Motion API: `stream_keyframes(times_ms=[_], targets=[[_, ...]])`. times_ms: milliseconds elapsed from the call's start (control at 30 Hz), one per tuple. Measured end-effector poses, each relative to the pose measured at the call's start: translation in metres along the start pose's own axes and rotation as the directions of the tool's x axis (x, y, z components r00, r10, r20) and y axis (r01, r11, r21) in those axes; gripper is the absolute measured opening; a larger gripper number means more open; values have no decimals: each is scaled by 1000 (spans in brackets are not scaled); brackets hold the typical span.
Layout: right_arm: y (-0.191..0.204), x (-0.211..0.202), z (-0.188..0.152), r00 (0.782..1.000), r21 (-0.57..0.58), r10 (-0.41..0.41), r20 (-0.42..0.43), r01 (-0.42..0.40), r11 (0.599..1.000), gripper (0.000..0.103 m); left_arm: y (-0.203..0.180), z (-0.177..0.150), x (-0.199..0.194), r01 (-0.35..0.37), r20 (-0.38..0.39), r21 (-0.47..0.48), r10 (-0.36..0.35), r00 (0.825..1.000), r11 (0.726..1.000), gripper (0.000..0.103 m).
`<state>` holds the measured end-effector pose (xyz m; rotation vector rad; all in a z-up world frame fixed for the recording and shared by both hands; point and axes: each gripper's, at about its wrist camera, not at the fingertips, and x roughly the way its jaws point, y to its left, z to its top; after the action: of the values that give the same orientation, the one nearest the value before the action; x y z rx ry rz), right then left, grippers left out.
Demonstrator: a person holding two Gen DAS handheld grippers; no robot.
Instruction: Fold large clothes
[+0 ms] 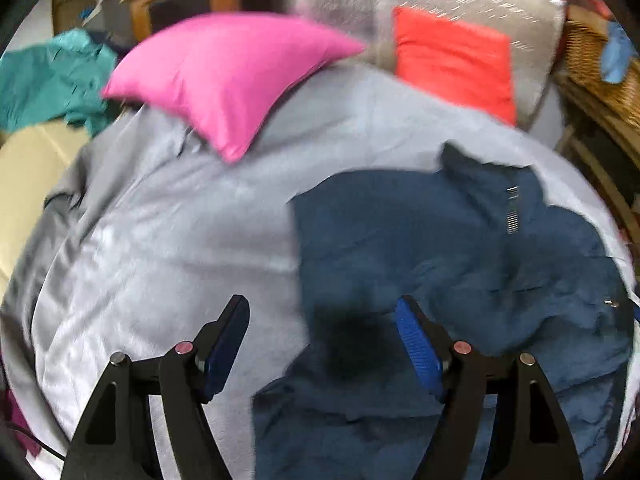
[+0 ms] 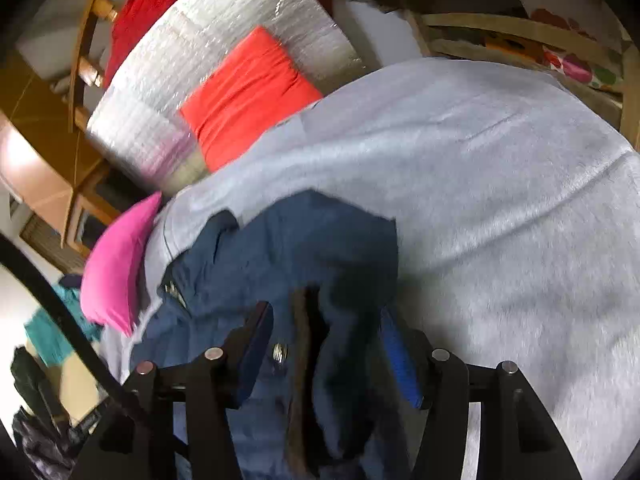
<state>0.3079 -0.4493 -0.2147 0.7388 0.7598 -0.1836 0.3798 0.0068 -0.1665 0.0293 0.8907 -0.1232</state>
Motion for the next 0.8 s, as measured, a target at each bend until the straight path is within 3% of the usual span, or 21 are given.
stream_keyframes(times_ms=[167, 267, 367, 400, 467, 500, 567, 633, 700, 800], targets=[[-14, 13, 27, 998, 63, 68, 2, -68, 996, 59, -40, -2, 6, 85, 0, 103, -86, 996, 991, 77], [-14, 28, 44, 997, 68, 77, -5, -76, 995, 59, -58, -5, 16, 77, -26, 157, -74, 997, 985, 77], [-12, 54, 57, 996, 70, 71, -47, -68, 995, 69, -63, -10, 35, 89, -107, 162, -72, 992, 983, 77], [-11, 61, 58, 996, 65, 63, -63, -59, 996, 69, -63, -12, 44, 94, -148, 157, -70, 986, 983, 77], [-9, 75, 57, 993, 35, 30, -114, -26, 999, 69, -61, -15, 50, 98, -160, 146, -75, 984, 984, 77], [-6, 80, 56, 992, 4, 16, -125, -15, 1000, 61, -62, -14, 50, 95, -159, 152, -71, 985, 984, 77], [6, 82, 54, 991, -84, -23, -135, 12, 996, 34, -63, -12, 49, 89, -152, 161, -64, 986, 983, 77], [22, 72, 53, 995, -145, -24, -100, 9, 989, 26, -64, -10, 49, 83, -148, 157, -60, 987, 984, 77], [37, 60, 52, 998, -200, -17, -54, 6, 980, 25, -64, -8, 45, 80, -135, 149, -60, 989, 986, 77], [45, 56, 47, 997, -245, -71, -18, 64, 967, 25, -61, -2, 44, 72, -119, 130, -56, 991, 989, 77]])
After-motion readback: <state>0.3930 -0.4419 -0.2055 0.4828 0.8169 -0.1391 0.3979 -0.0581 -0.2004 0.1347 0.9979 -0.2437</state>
